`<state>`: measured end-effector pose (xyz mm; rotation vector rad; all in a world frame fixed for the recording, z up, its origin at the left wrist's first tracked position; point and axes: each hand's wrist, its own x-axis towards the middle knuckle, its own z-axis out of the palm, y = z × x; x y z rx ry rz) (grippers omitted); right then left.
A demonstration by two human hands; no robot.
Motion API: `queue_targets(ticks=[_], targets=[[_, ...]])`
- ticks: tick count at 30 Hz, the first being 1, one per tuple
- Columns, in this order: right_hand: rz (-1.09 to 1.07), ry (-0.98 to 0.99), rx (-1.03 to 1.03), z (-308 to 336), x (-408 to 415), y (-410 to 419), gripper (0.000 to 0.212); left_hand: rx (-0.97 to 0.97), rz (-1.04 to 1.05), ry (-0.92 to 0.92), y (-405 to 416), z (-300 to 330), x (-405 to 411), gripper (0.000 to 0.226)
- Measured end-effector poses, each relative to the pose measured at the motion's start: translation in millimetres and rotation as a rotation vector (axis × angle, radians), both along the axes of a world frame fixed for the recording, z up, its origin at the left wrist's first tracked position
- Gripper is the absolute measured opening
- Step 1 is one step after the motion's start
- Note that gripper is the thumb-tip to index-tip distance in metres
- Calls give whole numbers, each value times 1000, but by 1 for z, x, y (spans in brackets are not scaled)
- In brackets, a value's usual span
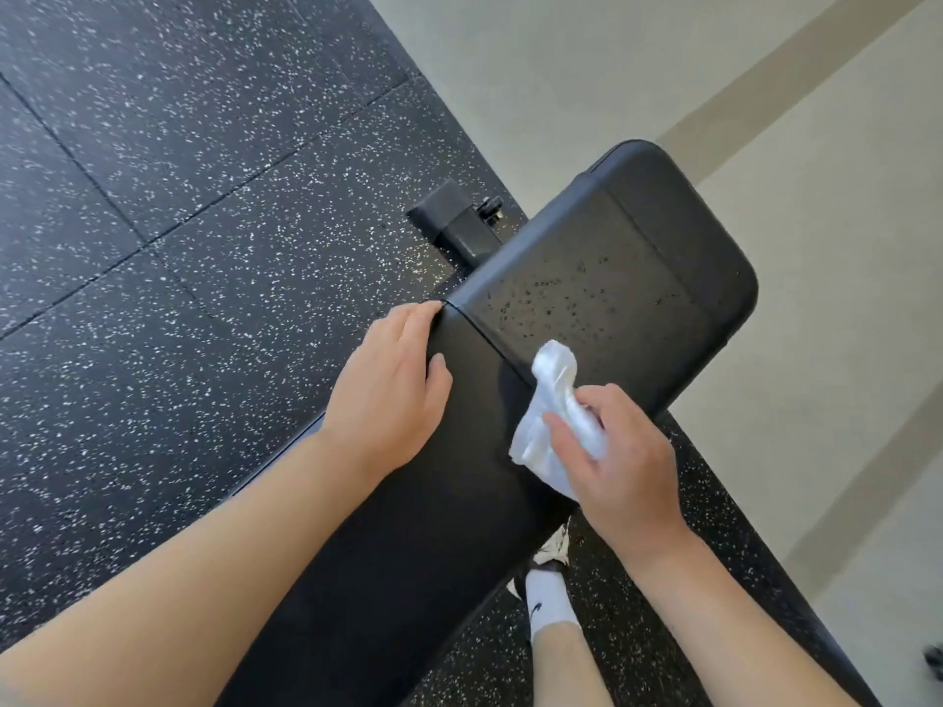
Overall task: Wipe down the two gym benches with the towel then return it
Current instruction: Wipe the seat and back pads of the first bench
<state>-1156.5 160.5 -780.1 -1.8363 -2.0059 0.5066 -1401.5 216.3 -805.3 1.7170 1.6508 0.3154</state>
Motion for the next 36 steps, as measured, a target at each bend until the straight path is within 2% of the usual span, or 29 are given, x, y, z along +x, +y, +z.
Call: queue_targets(ticks=[2, 5, 10, 14, 19, 23, 26, 30, 33, 36], targets=[[-6, -14, 4, -1, 18, 9, 24, -60, 100, 38, 13, -5, 21, 51], [83, -36, 19, -15, 32, 19, 26, -85, 244, 203, 21, -9, 43, 49], [138, -19, 159, -39, 21, 38, 33, -56, 251, 301, 18, -14, 51, 53], [140, 30, 218, -44, -23, 89, 26, -58, 247, 350, 21, -16, 54, 52], [113, 101, 243, -49, -79, 148, 25, -32, 268, 406, 22, -22, 55, 39], [158, 120, 260, -46, -48, 125, 17, -11, 287, 383, 22, -24, 56, 41], [236, 76, 221, -43, 10, 85, 15, -18, 280, 399, 21, -24, 58, 48], [206, 8, 224, -43, 80, 56, 18, 0, 286, 385, 20, -25, 57, 47], [117, -23, 283, -47, 63, 65, 20, 15, 289, 383, 22, -28, 56, 45], [46, 5, 305, -47, 3, 103, 19, 16, 277, 388, 20, -27, 56, 46]])
